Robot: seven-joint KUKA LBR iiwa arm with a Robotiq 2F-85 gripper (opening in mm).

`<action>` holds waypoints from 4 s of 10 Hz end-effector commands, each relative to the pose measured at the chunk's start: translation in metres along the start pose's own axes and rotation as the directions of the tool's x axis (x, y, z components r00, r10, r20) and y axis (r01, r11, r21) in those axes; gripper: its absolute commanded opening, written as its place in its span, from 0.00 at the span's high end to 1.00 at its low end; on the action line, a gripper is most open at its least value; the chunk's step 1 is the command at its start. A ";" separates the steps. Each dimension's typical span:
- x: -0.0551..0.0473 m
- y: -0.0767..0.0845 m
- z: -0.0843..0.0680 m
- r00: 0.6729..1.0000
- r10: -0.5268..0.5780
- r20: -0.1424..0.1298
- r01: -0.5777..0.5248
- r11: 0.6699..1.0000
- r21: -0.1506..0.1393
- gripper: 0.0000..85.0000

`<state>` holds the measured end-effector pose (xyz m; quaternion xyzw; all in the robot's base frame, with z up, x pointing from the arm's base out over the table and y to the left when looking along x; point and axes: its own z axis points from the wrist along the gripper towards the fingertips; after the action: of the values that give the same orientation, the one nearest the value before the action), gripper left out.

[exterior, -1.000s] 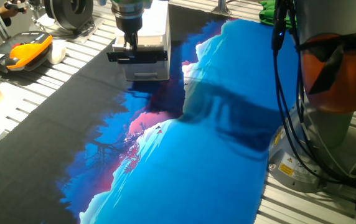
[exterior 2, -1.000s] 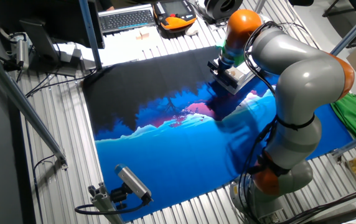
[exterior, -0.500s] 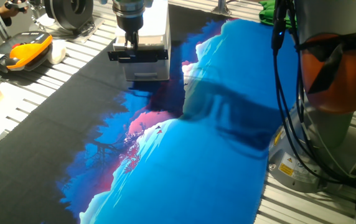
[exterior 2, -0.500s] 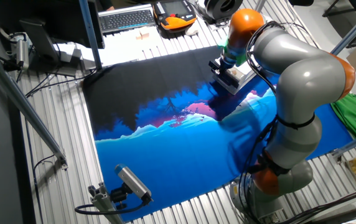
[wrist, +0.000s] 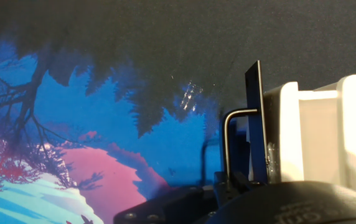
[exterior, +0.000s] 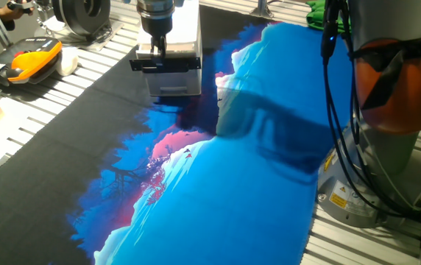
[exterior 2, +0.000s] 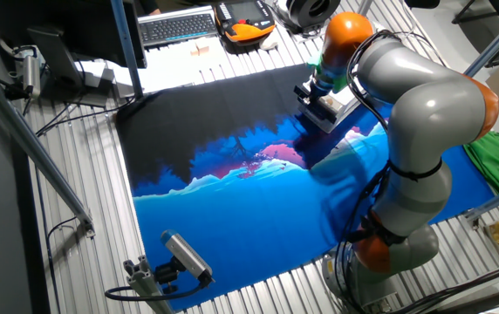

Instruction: Grasp the handle and close the drawer

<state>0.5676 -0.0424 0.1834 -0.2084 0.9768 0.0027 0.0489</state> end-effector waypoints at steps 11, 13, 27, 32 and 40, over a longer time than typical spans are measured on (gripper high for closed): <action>0.006 -0.019 0.003 1.000 -0.020 -0.001 0.020 1.000 -0.006 1.00; 0.007 -0.022 0.003 1.000 -0.027 0.000 0.027 1.000 -0.009 1.00; 0.008 -0.035 0.001 1.000 -0.027 0.009 0.027 1.000 -0.009 1.00; 0.008 -0.036 0.001 1.000 -0.027 0.014 0.027 1.000 -0.002 1.00; 0.009 -0.037 0.000 0.999 -0.027 0.018 0.026 0.999 0.040 0.80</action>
<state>0.5746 -0.0794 0.1828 -0.2204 0.9733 -0.0156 0.0621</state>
